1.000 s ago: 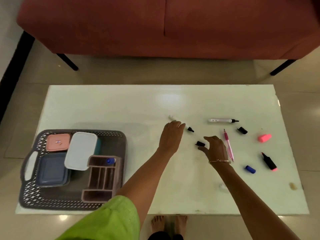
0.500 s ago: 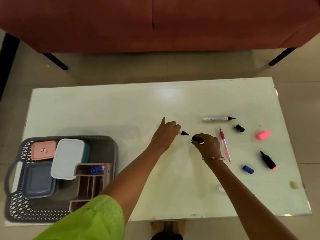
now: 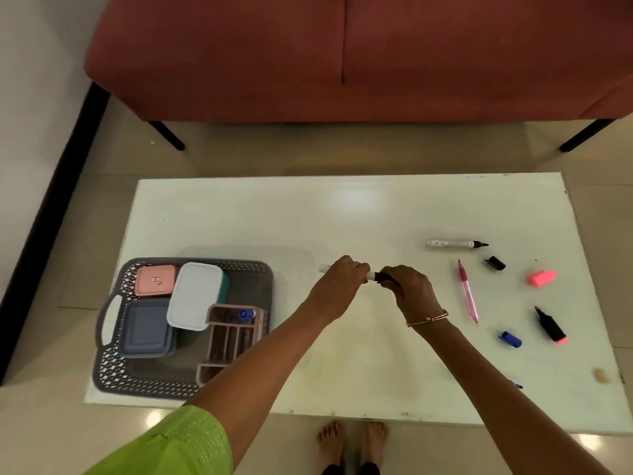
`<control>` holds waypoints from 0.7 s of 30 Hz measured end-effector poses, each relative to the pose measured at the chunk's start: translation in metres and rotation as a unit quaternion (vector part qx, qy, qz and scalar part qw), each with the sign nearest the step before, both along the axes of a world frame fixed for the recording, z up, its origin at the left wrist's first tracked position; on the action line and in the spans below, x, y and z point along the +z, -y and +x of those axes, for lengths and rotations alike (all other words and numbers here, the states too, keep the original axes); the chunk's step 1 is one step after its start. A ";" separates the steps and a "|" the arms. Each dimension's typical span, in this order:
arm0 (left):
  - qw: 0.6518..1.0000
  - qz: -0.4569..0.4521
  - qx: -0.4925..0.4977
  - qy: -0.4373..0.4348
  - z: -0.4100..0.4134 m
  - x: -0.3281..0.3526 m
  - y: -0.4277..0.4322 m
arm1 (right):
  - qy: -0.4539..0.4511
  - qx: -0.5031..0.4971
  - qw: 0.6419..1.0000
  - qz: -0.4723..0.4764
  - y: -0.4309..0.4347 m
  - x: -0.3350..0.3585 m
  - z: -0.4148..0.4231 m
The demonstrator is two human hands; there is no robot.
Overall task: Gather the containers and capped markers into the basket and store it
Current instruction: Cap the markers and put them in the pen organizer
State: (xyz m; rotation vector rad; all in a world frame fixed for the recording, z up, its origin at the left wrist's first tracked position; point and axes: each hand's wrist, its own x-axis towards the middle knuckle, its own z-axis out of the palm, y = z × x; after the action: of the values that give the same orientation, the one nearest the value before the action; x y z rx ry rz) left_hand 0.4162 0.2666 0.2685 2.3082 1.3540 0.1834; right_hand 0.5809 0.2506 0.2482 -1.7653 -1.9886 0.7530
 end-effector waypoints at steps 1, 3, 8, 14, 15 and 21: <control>1.000 0.004 -0.004 -0.001 -0.005 0.003 0.002 | -0.008 0.005 1.000 0.005 0.003 0.002 -0.006; 1.000 -0.003 -0.015 -0.002 -0.017 0.005 0.007 | -0.019 0.018 1.000 0.001 0.010 0.006 -0.018; 0.999 -0.026 0.022 -0.005 -0.047 0.011 0.016 | -0.062 0.017 0.997 -0.038 0.023 0.031 -0.044; 0.991 0.039 0.104 -0.070 -0.103 0.063 0.042 | -0.159 -0.043 0.986 0.025 0.018 0.094 -0.104; 0.984 0.042 0.156 -0.071 -0.119 0.066 0.050 | -0.171 -0.026 0.985 0.028 0.017 0.099 -0.116; 0.921 0.032 0.384 -0.061 -0.190 0.065 0.088 | -0.120 0.139 0.983 -0.022 0.017 0.096 -0.192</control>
State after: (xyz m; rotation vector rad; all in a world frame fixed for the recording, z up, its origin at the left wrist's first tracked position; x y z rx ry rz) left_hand 0.2263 0.1782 0.3331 1.7279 2.2883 0.3304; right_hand 0.3884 0.2340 0.3446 -1.3563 -2.0855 1.0532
